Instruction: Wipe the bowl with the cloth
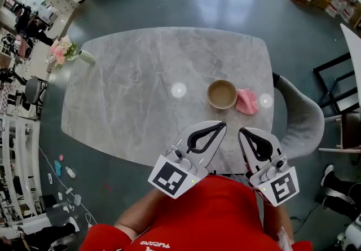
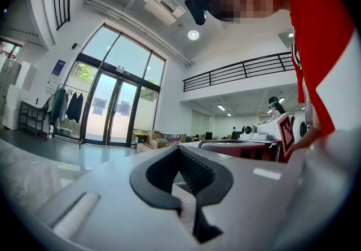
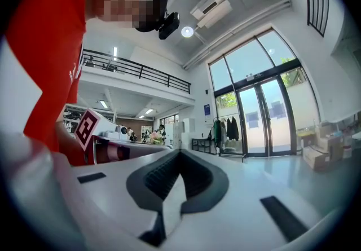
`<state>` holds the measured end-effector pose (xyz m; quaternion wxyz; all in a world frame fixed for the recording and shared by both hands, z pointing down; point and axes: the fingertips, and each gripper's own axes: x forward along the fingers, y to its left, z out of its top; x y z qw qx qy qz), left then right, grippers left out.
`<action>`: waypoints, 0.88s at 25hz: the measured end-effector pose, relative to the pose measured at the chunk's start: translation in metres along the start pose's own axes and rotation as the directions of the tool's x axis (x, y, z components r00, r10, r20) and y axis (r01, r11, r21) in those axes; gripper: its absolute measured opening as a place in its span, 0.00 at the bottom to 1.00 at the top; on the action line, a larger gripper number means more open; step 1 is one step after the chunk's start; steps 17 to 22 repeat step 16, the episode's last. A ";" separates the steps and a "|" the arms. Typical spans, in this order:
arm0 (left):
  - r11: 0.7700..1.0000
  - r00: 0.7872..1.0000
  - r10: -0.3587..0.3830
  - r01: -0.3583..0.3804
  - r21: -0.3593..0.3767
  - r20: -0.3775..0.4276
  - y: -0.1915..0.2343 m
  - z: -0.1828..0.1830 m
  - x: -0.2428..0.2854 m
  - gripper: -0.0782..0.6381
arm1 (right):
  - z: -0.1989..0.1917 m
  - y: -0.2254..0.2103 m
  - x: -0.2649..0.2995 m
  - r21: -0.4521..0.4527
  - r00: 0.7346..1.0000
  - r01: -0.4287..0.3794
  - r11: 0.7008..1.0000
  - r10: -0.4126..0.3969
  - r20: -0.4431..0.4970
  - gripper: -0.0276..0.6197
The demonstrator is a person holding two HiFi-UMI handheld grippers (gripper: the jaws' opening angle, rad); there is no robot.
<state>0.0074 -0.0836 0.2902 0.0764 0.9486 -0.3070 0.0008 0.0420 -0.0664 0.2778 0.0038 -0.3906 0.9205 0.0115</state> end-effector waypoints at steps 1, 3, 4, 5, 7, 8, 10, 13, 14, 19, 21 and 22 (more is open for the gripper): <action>1.000 1.000 -0.001 0.001 0.000 0.000 0.000 0.000 0.000 0.12 | 0.001 0.000 0.001 0.001 1.000 0.001 1.000 -0.001 0.003 0.05; 1.000 1.000 -0.004 0.004 0.001 0.002 0.000 -0.001 -0.001 0.12 | 0.002 0.000 0.001 0.009 1.000 0.004 1.000 -0.004 0.013 0.05; 1.000 1.000 -0.005 0.005 0.002 0.003 0.000 -0.001 -0.001 0.12 | 0.003 0.001 0.002 0.014 1.000 0.003 1.000 -0.004 0.020 0.05; 1.000 1.000 -0.006 0.006 0.004 0.004 0.000 -0.002 -0.001 0.12 | 0.003 0.001 0.002 0.017 1.000 0.002 1.000 -0.003 0.022 0.05; 1.000 1.000 -0.008 0.008 0.004 0.003 -0.001 -0.002 -0.001 0.12 | 0.001 0.002 0.000 0.022 1.000 0.006 1.000 -0.006 0.012 0.05; 1.000 1.000 -0.008 0.008 0.004 0.002 -0.002 -0.002 -0.001 0.12 | 0.000 0.001 -0.001 0.023 1.000 0.009 1.000 -0.009 0.009 0.05; 1.000 1.000 -0.009 0.009 0.005 0.002 -0.003 -0.002 -0.001 0.12 | 0.000 0.001 -0.002 0.020 1.000 0.011 1.000 -0.011 0.010 0.05; 1.000 1.000 -0.009 0.009 0.007 0.005 -0.004 -0.003 0.000 0.12 | -0.002 0.003 -0.003 0.008 1.000 0.000 1.000 0.000 0.003 0.05; 1.000 1.000 -0.008 0.008 0.008 0.006 -0.004 -0.003 0.000 0.12 | -0.002 0.003 -0.003 0.010 1.000 -0.001 1.000 0.001 0.002 0.05; 1.000 1.000 -0.007 0.007 0.007 0.006 -0.004 -0.004 0.000 0.12 | -0.002 0.003 -0.003 0.018 1.000 -0.004 1.000 0.004 0.003 0.05; 1.000 1.000 -0.007 0.007 0.007 0.006 -0.004 -0.004 0.000 0.12 | -0.002 0.003 -0.003 0.018 1.000 -0.004 1.000 0.004 0.003 0.05; 1.000 1.000 -0.007 0.007 0.007 0.006 -0.004 -0.004 0.000 0.12 | -0.002 0.003 -0.003 0.018 1.000 -0.004 1.000 0.004 0.003 0.05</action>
